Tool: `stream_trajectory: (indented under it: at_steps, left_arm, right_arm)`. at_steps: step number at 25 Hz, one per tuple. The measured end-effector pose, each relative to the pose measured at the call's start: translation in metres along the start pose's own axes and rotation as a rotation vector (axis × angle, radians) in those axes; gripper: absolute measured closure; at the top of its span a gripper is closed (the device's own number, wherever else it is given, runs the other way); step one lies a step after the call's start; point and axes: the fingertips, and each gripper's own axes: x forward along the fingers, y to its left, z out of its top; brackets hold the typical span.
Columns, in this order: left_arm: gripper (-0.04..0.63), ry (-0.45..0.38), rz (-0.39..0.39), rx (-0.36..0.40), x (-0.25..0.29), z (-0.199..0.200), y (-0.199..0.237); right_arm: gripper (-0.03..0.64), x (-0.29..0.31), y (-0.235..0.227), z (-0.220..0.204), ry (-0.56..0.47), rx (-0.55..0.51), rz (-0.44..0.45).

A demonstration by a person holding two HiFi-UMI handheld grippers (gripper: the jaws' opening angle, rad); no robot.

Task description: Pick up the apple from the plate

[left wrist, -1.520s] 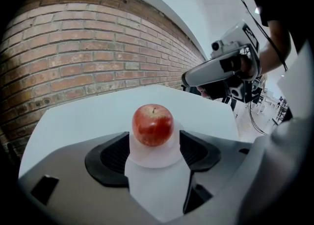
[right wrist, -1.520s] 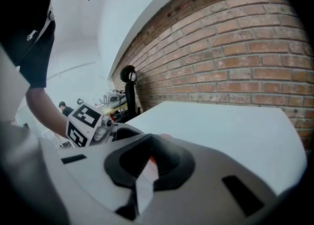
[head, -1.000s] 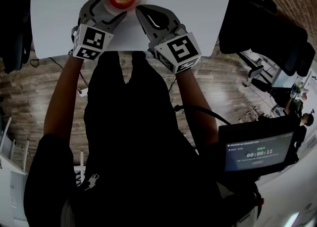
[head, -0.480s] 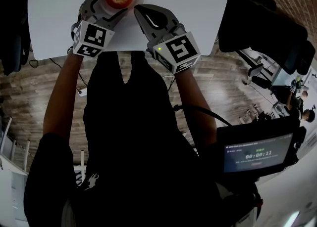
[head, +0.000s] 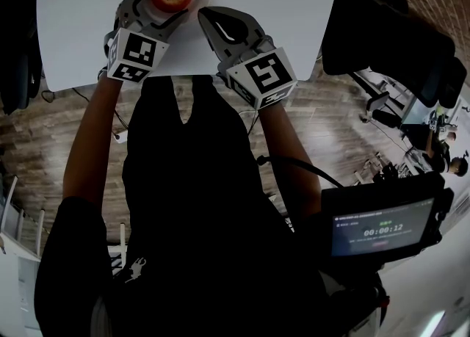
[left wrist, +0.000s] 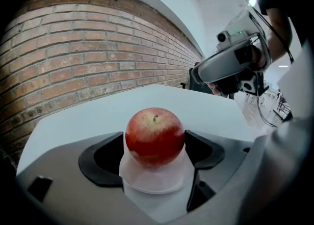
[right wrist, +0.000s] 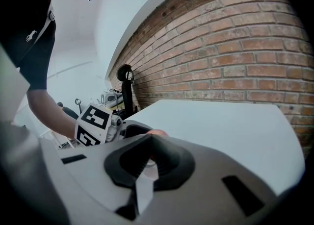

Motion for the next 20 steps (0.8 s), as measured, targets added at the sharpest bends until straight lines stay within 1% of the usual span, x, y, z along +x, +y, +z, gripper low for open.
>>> stream_trajectory:
  at_steps: [11, 20]
  left_arm:
    - [0.215, -0.019, -0.013, 0.007, 0.0034, 0.0036, -0.0019]
    - [0.216, -0.027, -0.015, -0.009, 0.0025, 0.0069, 0.0017]
  right_arm:
    - [0.613, -0.0009, -0.0012, -0.0012, 0.004, 0.003, -0.005]
    - [0.612, -0.0014, -0.0029, -0.0033, 0.011, 0.007, -0.011]
